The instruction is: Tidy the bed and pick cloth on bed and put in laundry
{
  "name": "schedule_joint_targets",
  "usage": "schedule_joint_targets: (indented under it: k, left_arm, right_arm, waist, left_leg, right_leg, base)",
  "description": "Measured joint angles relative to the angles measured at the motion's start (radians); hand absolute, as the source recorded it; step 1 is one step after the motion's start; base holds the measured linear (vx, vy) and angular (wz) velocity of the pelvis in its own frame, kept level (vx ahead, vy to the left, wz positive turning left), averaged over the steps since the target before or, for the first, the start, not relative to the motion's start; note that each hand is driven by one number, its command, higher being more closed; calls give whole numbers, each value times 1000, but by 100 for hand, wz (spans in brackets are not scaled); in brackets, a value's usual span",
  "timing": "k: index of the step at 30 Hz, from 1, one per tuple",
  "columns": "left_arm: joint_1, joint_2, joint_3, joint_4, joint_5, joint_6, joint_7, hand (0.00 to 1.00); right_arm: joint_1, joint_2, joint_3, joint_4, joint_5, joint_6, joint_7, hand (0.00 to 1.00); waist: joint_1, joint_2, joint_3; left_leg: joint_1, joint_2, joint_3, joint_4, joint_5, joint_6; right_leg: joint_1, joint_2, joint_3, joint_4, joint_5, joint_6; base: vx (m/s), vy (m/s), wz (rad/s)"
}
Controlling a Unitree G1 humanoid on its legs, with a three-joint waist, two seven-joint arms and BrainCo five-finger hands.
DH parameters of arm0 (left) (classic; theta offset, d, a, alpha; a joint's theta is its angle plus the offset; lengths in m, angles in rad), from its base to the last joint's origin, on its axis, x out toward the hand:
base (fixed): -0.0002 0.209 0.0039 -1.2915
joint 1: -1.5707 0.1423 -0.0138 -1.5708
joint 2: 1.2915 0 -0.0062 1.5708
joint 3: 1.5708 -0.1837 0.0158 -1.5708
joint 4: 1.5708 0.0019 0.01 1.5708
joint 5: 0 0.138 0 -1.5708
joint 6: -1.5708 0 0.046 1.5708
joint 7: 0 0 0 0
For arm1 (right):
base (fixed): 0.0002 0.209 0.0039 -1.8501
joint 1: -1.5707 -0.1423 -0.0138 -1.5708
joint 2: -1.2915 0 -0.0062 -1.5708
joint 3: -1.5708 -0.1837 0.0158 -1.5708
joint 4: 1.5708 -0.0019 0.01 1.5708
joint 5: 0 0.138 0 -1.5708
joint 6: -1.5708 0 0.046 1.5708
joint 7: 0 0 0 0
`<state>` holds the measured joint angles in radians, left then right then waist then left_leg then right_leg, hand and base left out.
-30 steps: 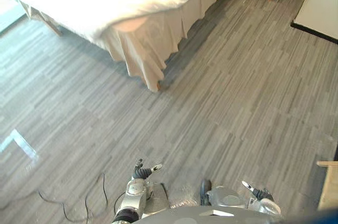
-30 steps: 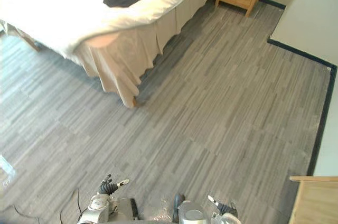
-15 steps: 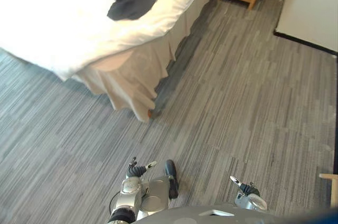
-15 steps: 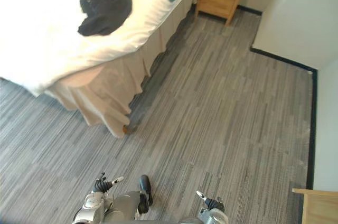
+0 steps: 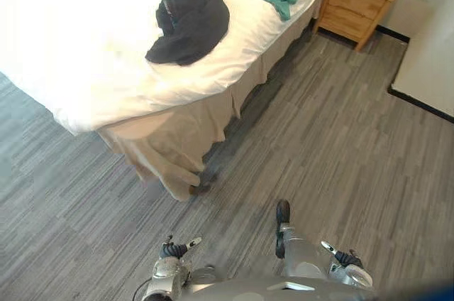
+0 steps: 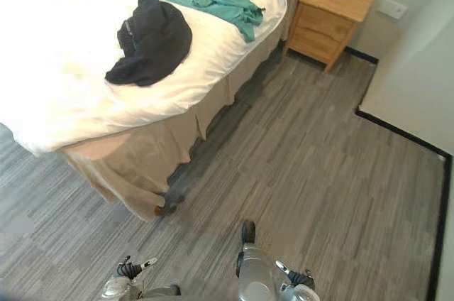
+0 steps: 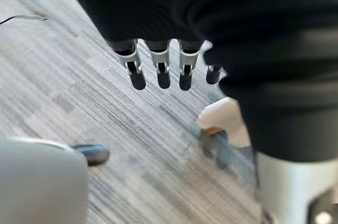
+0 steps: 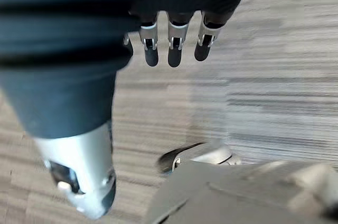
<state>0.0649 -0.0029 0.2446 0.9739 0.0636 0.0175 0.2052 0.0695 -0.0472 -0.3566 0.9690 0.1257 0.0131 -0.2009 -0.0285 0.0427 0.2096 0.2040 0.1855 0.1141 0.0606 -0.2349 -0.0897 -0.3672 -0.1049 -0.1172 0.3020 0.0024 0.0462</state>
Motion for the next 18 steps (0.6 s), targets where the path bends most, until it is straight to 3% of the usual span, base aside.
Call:
schedule_joint_targets:
  k: [1, 2, 4, 6, 8, 10, 12, 14, 15, 16, 18]
  left_arm:
    - [1, -11, 2, 0, 1, -4, 0, 0]
    - [1, -30, 2, -1, 3, -8, -1, 0]
    - [-3, -29, 4, -36, 3, -12, -2, 0]
    - [8, -22, 4, -78, -17, -17, -1, 0]
    - [12, -24, 2, -98, -37, -24, 0, 0]
    - [13, -29, -8, -103, -58, -31, 0, 0]
    - [15, -29, -9, -102, -85, -30, 0, 0]
    - [19, -30, -10, -98, -94, -29, 0, 0]
    - [17, -22, -10, -91, -95, -29, 0, 0]
    - [18, -12, -10, -92, -95, -30, 0, 0]
    - [17, -1, -10, -98, -96, -30, -1, 0]
  right_arm:
    - [-1, -6, 10, -7, -11, -1, 1, 0]
    - [-1, -8, 16, -14, -30, -3, 2, 0]
    - [0, -9, 35, -15, -34, -3, 1, 0]
    - [15, -13, 78, -30, -41, -6, -1, 0]
    - [3, -9, 111, -40, -55, -9, 1, 0]
    - [-22, -6, 130, -26, -72, -9, 5, 0]
    - [-46, 0, 131, -4, -77, -5, 12, 0]
    - [-53, -2, 124, 6, -104, 1, 16, 0]
    - [-53, -1, 111, 15, -113, 5, 16, 0]
    - [-52, 8, 112, 18, -121, 6, 18, 0]
    - [-63, 14, 111, 32, -136, 6, 19, 0]
  waist:
    - [3, 20, -4]
    - [2, 21, 3]
    - [-10, 20, 11]
    - [3, 7, 22]
    - [28, -1, 23]
    - [42, 8, 20]
    - [44, 10, 19]
    - [44, 18, 19]
    - [44, 14, 19]
    - [47, -10, 16]
    - [53, -33, 21]
  left_leg:
    - [-1, 11, 3, 19, 16, 2]
    - [-35, 31, -11, 110, 39, 1]
    - [-174, 84, -46, 430, 97, -10]
    - [-295, 141, 42, 727, 90, -13]
    - [-353, 137, 138, 785, 69, -4]
    - [-387, 88, 190, 691, 46, -7]
    - [-392, 10, 241, 430, 60, -2]
    - [-373, -38, 298, 194, 206, 20]
    - [-329, -66, 320, 144, 209, 84]
    - [-319, -95, 316, 109, 216, 93]
    - [-314, -118, 315, 102, 217, 94]
  right_leg:
    - [-2, 7, -8, 30, -28, -12]
    - [23, 7, -38, 47, -64, -25]
    - [135, 0, -121, 25, -120, -43]
    - [265, 8, -187, -38, -145, -60]
    - [337, 10, -213, -96, -150, -58]
    - [383, 6, -245, -137, -147, -57]
    - [421, -9, -284, -151, -147, -54]
    - [451, -14, -315, -157, -165, -26]
    - [480, -24, -326, -162, -178, -6]
    - [490, -40, -342, -169, -179, -2]
    - [520, -54, -370, -190, -176, 4]
  base:
    - [508, -455, 13]
    - [298, -305, 50]
    - [362, -360, 110]
    - [376, -308, 88]
    - [291, -174, 45]
    - [274, -85, 38]
    - [351, 31, 49]
    - [321, 89, 57]
    - [311, 118, 73]
    - [292, 113, 78]
    - [242, 66, 62]
